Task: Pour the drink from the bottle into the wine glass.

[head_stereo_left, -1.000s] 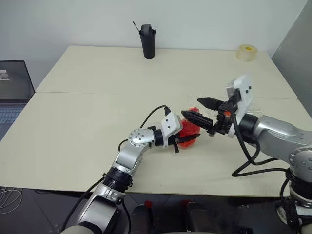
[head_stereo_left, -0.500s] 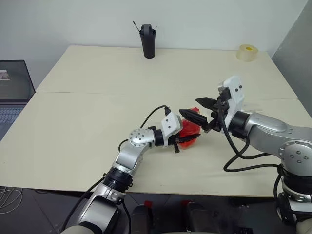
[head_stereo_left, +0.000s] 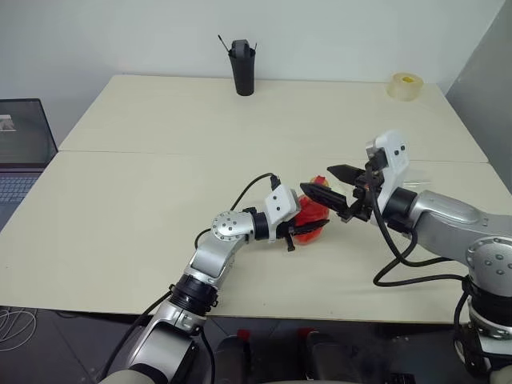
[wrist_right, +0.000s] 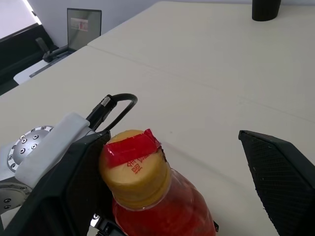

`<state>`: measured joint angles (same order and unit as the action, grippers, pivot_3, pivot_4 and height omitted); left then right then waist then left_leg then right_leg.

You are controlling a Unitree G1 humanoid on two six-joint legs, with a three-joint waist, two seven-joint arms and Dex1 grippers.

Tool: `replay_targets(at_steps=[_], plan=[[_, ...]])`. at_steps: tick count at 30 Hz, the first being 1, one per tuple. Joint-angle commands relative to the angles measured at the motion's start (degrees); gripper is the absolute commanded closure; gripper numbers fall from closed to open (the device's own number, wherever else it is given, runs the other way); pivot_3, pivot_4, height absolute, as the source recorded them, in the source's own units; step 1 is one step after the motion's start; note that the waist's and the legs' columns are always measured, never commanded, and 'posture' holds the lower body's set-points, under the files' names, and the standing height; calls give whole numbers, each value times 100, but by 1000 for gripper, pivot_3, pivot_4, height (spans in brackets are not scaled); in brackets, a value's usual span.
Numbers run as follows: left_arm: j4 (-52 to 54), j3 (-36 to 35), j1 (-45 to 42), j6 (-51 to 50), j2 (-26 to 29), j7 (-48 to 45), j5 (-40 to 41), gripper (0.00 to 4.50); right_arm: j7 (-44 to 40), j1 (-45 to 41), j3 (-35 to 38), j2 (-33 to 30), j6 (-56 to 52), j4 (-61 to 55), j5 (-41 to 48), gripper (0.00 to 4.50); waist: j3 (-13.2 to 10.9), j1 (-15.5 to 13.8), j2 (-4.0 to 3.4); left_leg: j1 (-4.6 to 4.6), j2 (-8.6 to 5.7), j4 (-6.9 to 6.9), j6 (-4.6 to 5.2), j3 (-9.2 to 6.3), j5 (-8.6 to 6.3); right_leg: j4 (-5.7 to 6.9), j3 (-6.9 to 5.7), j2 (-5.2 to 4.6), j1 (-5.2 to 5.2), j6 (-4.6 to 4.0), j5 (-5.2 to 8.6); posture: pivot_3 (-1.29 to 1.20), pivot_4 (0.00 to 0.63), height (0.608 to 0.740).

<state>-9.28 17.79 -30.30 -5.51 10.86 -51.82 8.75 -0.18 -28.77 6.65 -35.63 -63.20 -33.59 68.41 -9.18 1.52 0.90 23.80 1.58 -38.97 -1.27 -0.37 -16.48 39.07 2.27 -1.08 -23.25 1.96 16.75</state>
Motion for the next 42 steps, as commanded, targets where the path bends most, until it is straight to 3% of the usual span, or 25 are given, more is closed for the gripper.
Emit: replay_targets(at_steps=[1, 10, 20, 27, 35, 38, 42], plan=[[219, -16, -117, 171, -83, 10, 33, 3414, -70, 77, 250, -106, 98, -235, 182, 53, 0, -1, 0, 0, 0, 0, 0, 1, 0, 0, 1, 0, 0, 0, 0, 0, 150, 740], [170, -26, -140, 188, -82, -21, 33, 3415, -185, 194, 243, -205, 205, -456, 522, 53, 0, -1, 0, 0, -1, 0, 0, 1, 0, 0, 1, 0, 0, 0, 0, 0, 150, 740], [214, -31, -92, 169, -71, 14, 26, 3415, -144, 138, 146, -202, 336, -450, 610, 3333, 0, 0, 0, -1, 0, 0, 0, 1, 0, 0, 1, 1, 0, 0, 0, 0, 150, 740], [257, -25, -52, 135, -54, 36, 24, 3415, -279, 148, 213, -346, 346, -406, 632, 3336, 0, -1, 0, 0, 0, 0, 0, 0, 0, 0, 0, 0, 0, 0, 0, 0, 150, 740], [285, -23, -2, 71, 42, 39, -18, 3415, -784, 680, 1357, -1142, 548, -187, 1031, 3336, 0, -13, 1, 1, -2, 0, 1, 0, 0, -3, -1, -1, 2, 0, 0, 0, 150, 740], [284, -29, 4, 43, 77, 21, -31, 3415, -770, 1309, 1704, -1648, 369, -48, 558, 3336, 0, -26, 1, 1, -3, 0, 1, 2, 0, -4, 1, -1, 3, 1, 0, 0, 150, 740], [257, -36, -35, 33, 64, 7, -35, 3415, -436, 2451, 1462, -1934, 242, 185, -673, 3336, 2, -58, 3, 0, 0, 1, 1, 6, 0, -4, 4, 0, 4, 1, 0, 0, 150, 740]])
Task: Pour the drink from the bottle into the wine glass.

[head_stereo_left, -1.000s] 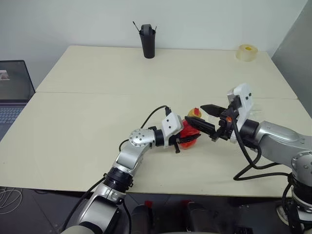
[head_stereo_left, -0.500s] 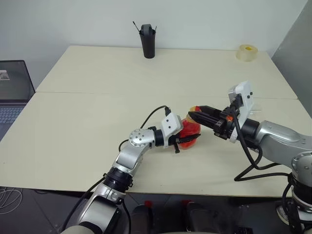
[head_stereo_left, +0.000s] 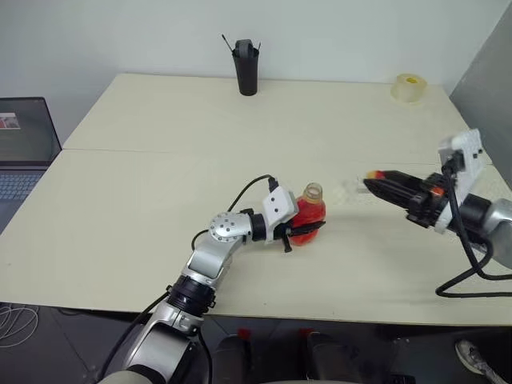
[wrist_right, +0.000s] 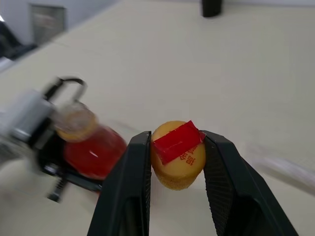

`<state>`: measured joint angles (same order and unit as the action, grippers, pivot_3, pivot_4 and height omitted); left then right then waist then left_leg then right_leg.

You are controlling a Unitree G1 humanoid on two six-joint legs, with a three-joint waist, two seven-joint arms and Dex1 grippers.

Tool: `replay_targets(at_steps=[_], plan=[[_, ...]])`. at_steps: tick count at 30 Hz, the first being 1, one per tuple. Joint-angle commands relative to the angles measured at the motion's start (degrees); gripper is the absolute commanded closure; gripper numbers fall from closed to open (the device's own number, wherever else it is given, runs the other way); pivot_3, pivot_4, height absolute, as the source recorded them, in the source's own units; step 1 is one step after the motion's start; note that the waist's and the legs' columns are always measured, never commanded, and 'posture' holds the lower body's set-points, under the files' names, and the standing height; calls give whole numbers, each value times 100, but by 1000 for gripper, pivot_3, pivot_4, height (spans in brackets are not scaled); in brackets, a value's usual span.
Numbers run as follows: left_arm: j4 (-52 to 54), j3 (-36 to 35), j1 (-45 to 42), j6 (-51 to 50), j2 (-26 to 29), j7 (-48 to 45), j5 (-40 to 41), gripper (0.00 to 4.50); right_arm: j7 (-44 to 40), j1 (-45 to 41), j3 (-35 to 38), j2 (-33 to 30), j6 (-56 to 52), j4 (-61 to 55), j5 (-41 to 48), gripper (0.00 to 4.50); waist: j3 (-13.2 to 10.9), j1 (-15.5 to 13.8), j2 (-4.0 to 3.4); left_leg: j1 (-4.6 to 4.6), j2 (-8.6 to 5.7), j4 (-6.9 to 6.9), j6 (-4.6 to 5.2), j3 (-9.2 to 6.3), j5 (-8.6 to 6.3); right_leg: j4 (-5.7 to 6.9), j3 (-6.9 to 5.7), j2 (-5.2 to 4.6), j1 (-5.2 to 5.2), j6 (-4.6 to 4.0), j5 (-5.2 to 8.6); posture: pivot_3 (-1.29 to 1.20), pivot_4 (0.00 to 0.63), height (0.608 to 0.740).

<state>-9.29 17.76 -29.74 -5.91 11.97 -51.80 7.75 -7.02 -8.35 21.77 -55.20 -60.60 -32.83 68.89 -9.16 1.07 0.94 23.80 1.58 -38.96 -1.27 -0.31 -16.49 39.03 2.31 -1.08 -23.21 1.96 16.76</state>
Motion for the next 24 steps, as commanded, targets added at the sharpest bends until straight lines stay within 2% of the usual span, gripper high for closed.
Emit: replay_targets(at_steps=[1, 4, 8, 14, 19, 23, 24], plan=[[255, -32, -100, 70, -53, 2, 64, 3415, 342, 556, -116, 111, 18, 176, -929, 3336, 1, -14, -1, -1, -1, 0, 0, 4, 0, 1, 3, 0, 0, 0, 0, 0, 150, 740], [273, -27, -123, 55, -62, -23, 73, 3415, 867, 796, -248, 808, 155, 528, -1482, 3336, 5, 2, 0, -8, 2, 1, -1, 14, 1, 4, 7, 6, -1, 0, 0, 0, 150, 740], [293, -23, -108, 49, -63, -43, 74, 3415, 1066, 844, -387, 1470, 546, 1018, -2334, 3336, 10, 7, -13, -12, 1, 3, -3, 26, 1, 6, 7, 6, -4, 1, 1, 0, 150, 740], [304, -20, -116, 37, -54, -67, 79, 3415, 809, 813, -416, 1808, 548, 1134, -2740, 3336, 11, 6, -13, -15, 0, 3, -3, 27, 1, 6, 5, 7, -3, 1, 1, 0, 150, 740], [237, -36, -151, 74, -72, -43, 62, 3415, 554, 776, -315, 1737, 403, 939, -2824, 1682, 11, 5, -13, -15, -1, 3, -2, 26, 1, 6, 4, 6, -3, 1, 1, 0, 150, 740], [126, -68, -192, 114, -97, -7, 54, 3415, 434, 742, -151, 1563, 138, 677, -2793, 185, 10, 1, -13, -15, -1, 3, -2, 26, 1, 6, 4, 6, -3, 1, 1, 0, 150, 740], [62, -109, -218, 118, -96, 17, 59, 3415, 434, 661, -28, 1525, -7, 581, -2707, 0, 10, 0, -13, -15, -1, 3, -1, 26, 1, 6, 4, 6, -3, 1, 1, 0, 150, 740]])
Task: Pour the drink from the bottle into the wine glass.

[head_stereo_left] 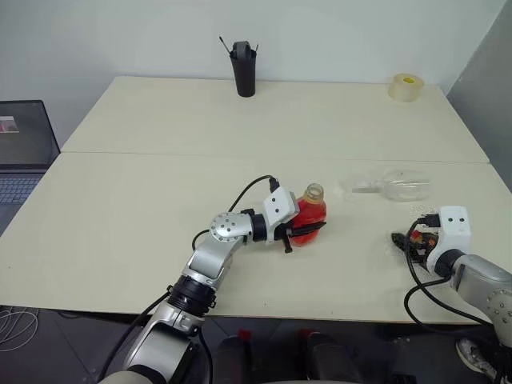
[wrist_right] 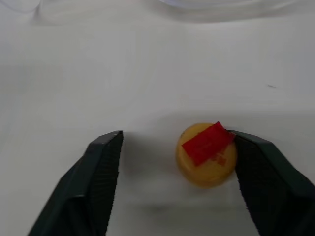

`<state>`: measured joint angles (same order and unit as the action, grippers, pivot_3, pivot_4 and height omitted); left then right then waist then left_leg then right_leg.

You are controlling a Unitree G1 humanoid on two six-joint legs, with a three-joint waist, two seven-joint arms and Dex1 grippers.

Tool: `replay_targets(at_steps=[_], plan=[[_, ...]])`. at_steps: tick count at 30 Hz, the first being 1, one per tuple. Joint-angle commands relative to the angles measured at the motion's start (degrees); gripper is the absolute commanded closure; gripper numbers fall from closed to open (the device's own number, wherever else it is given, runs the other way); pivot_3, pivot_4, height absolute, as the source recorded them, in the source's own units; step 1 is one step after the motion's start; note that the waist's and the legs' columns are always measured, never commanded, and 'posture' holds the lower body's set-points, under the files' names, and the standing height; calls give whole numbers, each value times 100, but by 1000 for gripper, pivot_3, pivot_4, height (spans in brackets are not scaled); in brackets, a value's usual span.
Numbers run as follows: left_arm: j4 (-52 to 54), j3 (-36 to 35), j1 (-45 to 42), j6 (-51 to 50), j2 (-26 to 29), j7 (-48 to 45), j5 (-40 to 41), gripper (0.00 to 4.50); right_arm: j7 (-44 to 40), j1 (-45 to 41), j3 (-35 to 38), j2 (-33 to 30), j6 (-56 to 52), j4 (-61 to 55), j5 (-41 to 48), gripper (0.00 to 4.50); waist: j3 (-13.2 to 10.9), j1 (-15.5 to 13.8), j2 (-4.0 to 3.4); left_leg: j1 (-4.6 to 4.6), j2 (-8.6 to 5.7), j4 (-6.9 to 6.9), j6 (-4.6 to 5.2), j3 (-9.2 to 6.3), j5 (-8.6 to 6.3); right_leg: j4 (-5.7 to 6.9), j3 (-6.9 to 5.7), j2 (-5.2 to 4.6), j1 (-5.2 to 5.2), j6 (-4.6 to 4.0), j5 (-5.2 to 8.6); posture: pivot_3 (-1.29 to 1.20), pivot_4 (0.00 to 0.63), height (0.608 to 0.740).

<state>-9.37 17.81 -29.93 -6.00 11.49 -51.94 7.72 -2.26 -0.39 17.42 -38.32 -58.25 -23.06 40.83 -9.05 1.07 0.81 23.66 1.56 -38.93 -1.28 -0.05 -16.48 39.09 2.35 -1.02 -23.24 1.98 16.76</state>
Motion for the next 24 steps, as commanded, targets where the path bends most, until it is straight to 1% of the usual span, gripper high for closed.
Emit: replay_targets(at_steps=[1, 6, 8, 12, 14, 16, 19, 21, 24], plan=[[4, -156, -228, 133, -41, 53, 68, 3415, -51, -218, 528, -193, -388, -484, 200, 0, 0, 0, 0, 0, 0, 0, 0, 0, 0, 0, 0, 0, 0, 0, 0, 0, 150, 740], [-313, -368, -384, 214, 72, 106, 83, 3415, -207, -466, 860, -605, -1269, -846, 522, 0, 0, 3, 1, 0, -1, 0, 1, -3, 0, 0, -3, 1, 0, 0, 0, 0, 150, 740], [-440, -467, -441, 254, 138, 153, 62, 3415, -297, -555, 847, -737, -1373, -919, 491, 0, 0, 2, 1, 1, -2, 1, 1, -3, -1, -1, -3, 2, 0, 0, 0, 0, 150, 740], [-690, -773, -570, 238, 307, 318, 95, 3415, -944, -1164, 588, -901, -1229, -1746, 1120, 0, -3, 59, -4, -2, -2, 0, 1, 3, -1, 4, 1, 2, -2, 0, 0, 0, 150, 740], [-1006, -1015, -681, 337, 485, 503, 26, 3415, -1183, -1724, 123, -736, -1128, -2155, 1563, 0, -4, 62, -2, -1, -2, 0, 1, -6, -1, 3, -6, 9, -2, 0, 0, 0, 150, 740], [-1449, -1341, -885, 418, 668, 845, -8, 3415, -1289, -2374, -627, -505, -1057, -2320, 1578, 0, -5, 99, -1, -4, -2, -1, 1, -3, -1, 2, -5, 16, -1, -2, -1, 0, 150, 740], [-2155, -1690, -1197, 622, 873, 1481, -115, 3416, -1020, -3202, -1691, 129, -919, -1943, 1000, 0, -6, 95, 5, -7, -2, -1, 2, -9, -1, 3, -8, 30, -1, -3, -1, 0, 150, 740], [-2466, -1857, -1335, 739, 936, 1789, -153, 3416, -897, -3481, -2187, 445, -825, -1662, 614, 0, -6, 73, 5, 0, 1, -2, 1, -11, -1, 4, -10, 22, -6, -4, -2, 0, 150, 740], [-2828, -2151, -1454, 841, 991, 2321, -176, 3416, -1023, -3691, -2790, 764, -731, -1350, 254, 0, -4, 23, 10, 21, -4, -6, -2, -16, 1, -2, -20, -13, -16, 0, -2, 0, 150, 740]])
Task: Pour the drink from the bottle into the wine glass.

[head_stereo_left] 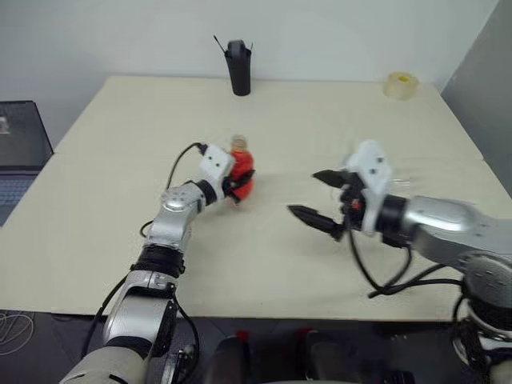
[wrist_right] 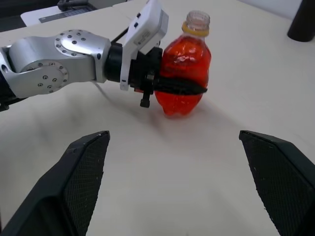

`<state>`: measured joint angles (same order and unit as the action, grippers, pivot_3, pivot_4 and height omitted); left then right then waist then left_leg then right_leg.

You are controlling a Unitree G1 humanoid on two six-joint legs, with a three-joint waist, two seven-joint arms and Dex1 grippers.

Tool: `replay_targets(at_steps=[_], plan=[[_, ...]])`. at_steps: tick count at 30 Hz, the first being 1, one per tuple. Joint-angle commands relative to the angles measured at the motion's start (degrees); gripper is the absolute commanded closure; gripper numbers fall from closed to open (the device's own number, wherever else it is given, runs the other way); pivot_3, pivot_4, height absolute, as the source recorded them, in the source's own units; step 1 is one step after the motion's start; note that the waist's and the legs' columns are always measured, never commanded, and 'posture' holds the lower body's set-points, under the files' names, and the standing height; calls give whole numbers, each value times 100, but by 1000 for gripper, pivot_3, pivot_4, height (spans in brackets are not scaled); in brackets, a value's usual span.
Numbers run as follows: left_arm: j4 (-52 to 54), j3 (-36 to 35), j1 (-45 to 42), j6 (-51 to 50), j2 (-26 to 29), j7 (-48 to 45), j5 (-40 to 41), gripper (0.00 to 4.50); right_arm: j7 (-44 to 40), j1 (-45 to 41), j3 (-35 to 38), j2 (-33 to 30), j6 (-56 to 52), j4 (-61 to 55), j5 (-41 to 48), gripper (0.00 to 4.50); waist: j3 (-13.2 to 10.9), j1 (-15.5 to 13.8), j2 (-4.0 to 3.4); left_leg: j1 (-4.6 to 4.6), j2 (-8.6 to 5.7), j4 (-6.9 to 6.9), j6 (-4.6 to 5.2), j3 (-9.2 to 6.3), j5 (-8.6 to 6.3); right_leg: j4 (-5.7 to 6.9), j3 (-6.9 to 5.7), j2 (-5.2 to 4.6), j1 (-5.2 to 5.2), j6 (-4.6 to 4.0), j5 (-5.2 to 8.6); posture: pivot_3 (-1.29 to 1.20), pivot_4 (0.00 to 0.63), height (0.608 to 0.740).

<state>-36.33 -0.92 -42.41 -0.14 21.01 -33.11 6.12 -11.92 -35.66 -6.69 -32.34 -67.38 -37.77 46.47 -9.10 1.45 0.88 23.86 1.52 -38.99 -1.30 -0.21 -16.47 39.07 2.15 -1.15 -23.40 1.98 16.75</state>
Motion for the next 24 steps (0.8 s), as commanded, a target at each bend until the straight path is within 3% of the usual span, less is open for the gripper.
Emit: replay_targets(at_steps=[1, 9, 24], plan=[[-213, -363, -227, 263, 39, 586, -8, 3416, -108, -198, -492, 259, 201, 224, -378, 0, 1, -21, 5, 3, -3, -4, -5, 2, 3, -2, -1, -5, 0, 4, -1, 0, 150, 740], [-10, -1025, 106, -5, -7, 1715, 150, 3416, -363, -511, -1014, 912, 733, 1165, -1250, 0, 4, 25, 14, 3, 0, -6, -19, 6, 11, 5, 2, -4, -7, 11, -6, 0, 150, 740], [569, -1309, 622, -564, 62, 2592, 126, 3417, -956, -629, -1061, 1201, 831, 1390, -1803, 0, 6, 48, 15, -2, 4, -3, -21, 12, 12, 16, 8, -3, -13, 10, -6, 0, 150, 740]])
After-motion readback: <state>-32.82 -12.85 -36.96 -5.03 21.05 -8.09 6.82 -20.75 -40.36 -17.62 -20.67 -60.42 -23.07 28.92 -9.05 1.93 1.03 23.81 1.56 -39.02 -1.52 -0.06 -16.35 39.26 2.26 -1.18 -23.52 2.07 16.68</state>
